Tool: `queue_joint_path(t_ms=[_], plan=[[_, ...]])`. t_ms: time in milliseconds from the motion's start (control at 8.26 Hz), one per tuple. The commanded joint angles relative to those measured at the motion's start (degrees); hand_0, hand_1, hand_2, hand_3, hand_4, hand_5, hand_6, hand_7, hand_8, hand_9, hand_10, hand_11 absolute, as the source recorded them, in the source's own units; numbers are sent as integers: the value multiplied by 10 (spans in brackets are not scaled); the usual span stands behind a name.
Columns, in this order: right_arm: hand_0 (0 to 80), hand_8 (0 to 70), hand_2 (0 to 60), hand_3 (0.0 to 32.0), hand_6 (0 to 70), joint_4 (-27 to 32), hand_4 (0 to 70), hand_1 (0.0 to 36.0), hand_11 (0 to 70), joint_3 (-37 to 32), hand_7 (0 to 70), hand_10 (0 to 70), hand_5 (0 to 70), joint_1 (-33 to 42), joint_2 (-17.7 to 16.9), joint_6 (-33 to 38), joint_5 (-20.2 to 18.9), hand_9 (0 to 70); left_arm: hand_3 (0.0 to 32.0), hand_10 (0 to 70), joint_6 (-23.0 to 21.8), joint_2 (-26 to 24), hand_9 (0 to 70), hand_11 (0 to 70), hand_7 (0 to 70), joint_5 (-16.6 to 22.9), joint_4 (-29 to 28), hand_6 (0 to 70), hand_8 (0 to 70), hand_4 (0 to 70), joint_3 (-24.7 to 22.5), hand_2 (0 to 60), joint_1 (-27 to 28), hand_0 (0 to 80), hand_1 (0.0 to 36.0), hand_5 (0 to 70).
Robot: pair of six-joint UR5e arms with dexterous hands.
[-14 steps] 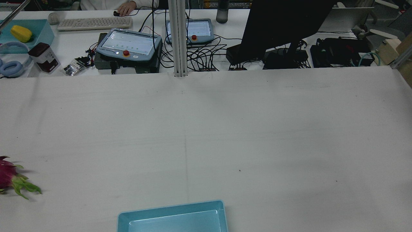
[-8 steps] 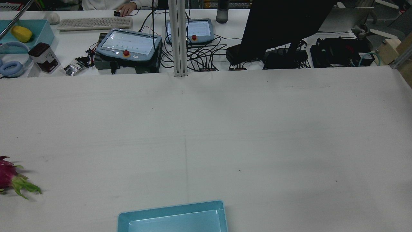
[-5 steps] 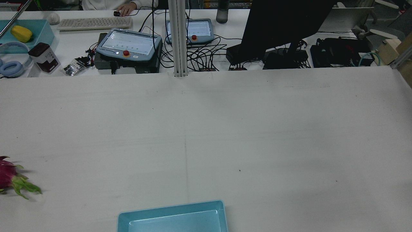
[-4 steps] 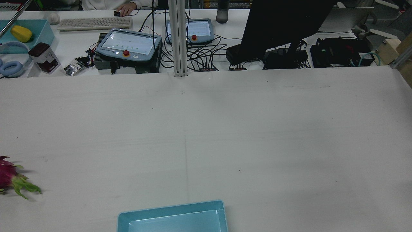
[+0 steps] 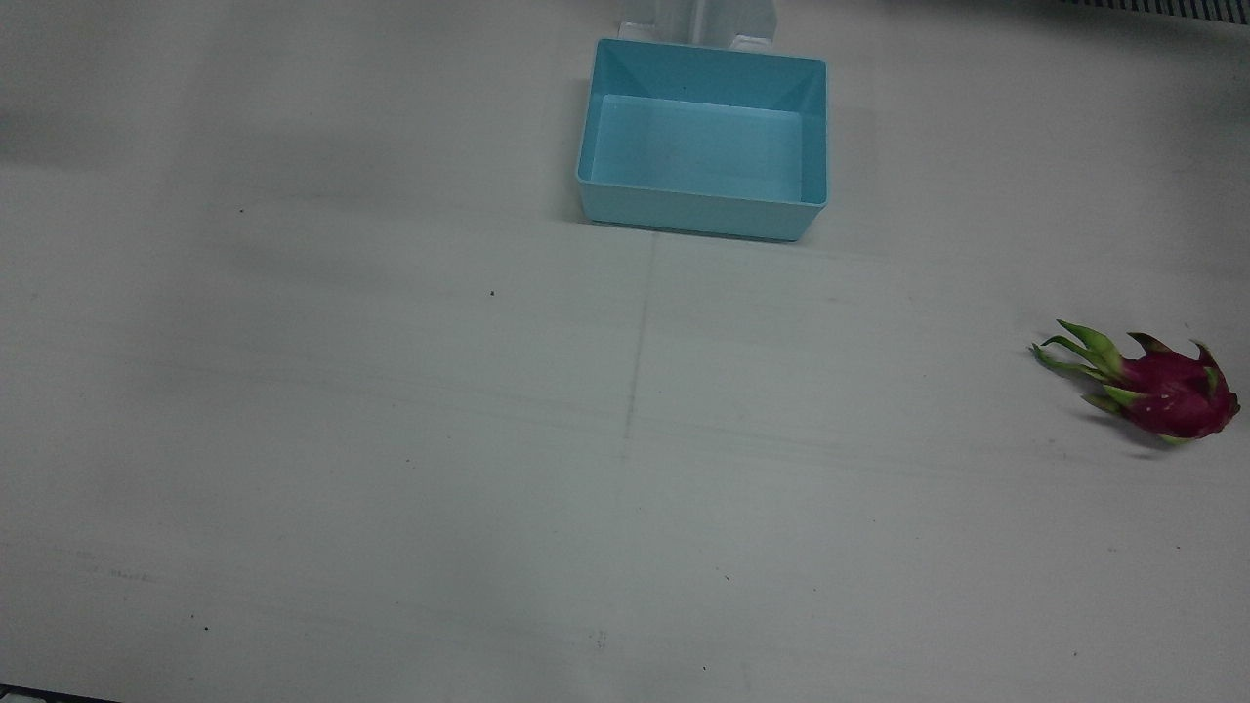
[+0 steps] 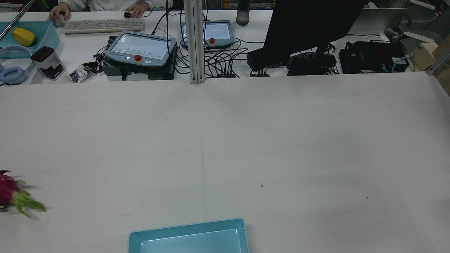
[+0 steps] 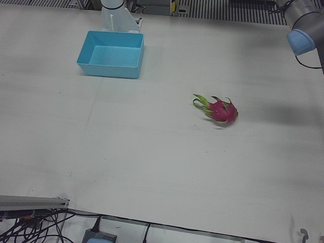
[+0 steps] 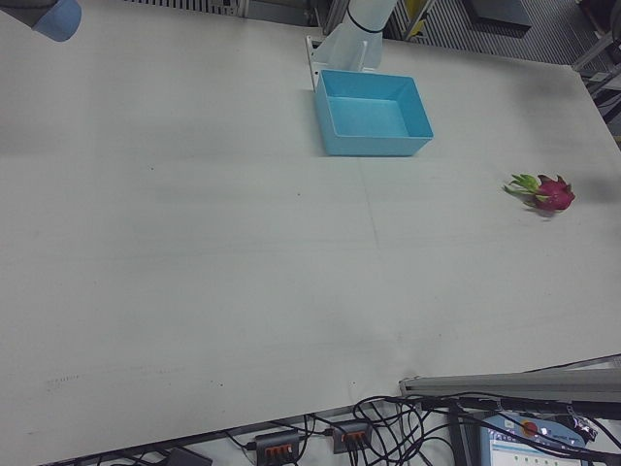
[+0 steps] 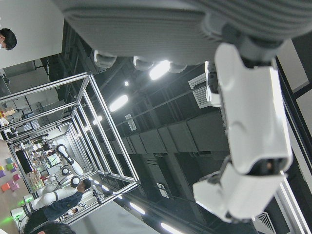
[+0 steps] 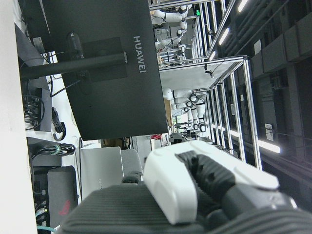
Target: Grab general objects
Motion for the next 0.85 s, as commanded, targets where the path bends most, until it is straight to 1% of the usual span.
queue_joint_path(t_ms=[0,121,242,363,484,605,726], plan=[[0,0,0,0,0,3,0,0,0,-10,0,0,0,-2,1,1,1,0,142,3,-2,-2,0,28,16,0,8,0,0,51,-7,193,-2,510,212,0],[0,0,0,0,0,3,0,0,0,-10,0,0,0,-2,1,1,1,0,132,5,-1,-2,0,29,15,1,25,0,0,53,-13,175,-2,509,208,0],[0,0,0,0,0,3,0,0,0,-10,0,0,0,-2,1,1,1,0,132,1,-1,-4,0,24,16,1,34,0,0,52,-14,149,-1,512,202,0],[0,0,0,0,0,3,0,0,0,-10,0,0,0,-2,1,1,1,0,156,0,-2,-4,0,22,26,0,31,0,0,42,-15,137,-2,521,210,0],[0,0,0,0,0,3,0,0,0,-10,0,0,0,-2,1,1,1,0,176,0,-1,-4,0,21,31,0,28,0,0,31,-15,138,0,527,219,0],[0,0,0,0,0,3,0,0,0,-10,0,0,0,-2,1,1,1,0,182,0,0,-3,0,25,31,-1,24,0,0,22,-14,146,-1,529,223,0],[0,0,0,0,0,3,0,0,0,-10,0,0,0,-2,1,1,1,0,192,0,-1,-3,0,14,22,-1,14,0,0,19,-14,128,-1,522,213,0]])
